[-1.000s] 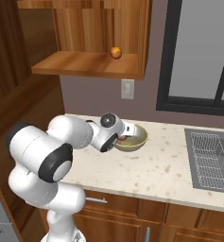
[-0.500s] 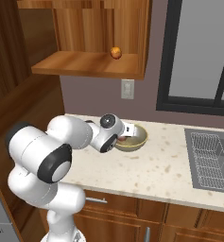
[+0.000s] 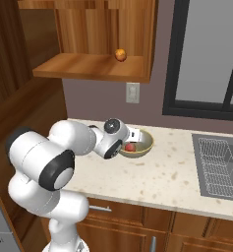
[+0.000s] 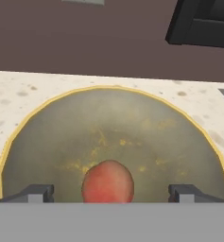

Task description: Pick the peachs from the cabinet and place them in one bowl. Pick the squash from the sink and place it in the other bowl.

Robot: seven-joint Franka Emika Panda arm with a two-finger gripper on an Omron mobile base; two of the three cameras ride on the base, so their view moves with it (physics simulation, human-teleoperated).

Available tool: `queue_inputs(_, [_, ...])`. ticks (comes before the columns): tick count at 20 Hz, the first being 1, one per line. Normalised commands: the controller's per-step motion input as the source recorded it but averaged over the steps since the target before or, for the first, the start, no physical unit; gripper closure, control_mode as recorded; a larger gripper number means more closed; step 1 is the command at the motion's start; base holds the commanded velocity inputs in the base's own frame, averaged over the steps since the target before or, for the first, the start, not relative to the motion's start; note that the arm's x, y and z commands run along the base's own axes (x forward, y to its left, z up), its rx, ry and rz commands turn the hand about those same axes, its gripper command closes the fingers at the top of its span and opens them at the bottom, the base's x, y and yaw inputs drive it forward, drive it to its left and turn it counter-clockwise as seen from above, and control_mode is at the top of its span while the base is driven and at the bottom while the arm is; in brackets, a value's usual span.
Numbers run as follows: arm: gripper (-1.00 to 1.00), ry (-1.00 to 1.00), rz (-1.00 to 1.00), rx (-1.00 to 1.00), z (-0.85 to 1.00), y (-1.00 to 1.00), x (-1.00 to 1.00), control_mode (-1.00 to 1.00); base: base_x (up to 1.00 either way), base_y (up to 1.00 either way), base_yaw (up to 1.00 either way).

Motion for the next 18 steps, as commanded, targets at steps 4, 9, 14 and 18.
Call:
queue_inputs(4, [-1.0,0.0,0.0,0.0,0.0,0.0,0.0,-1.0,0.0,0.0,0.0])
queue_inputs(9, [-1.0,0.0,0.0,0.0,0.28,-0.04,-0.02,-1.0,0.0,0.0,0.0])
queue_inputs(14, [-1.0,-0.05,0.0,0.06,0.4,-0.31,-0.4,-1.0,0.0,0.0,0.0])
queue_inputs(18, [-1.0,-0.01,0.0,0.02,0.37,-0.15,-0.64,-1.0,0.0,0.0,0.0])
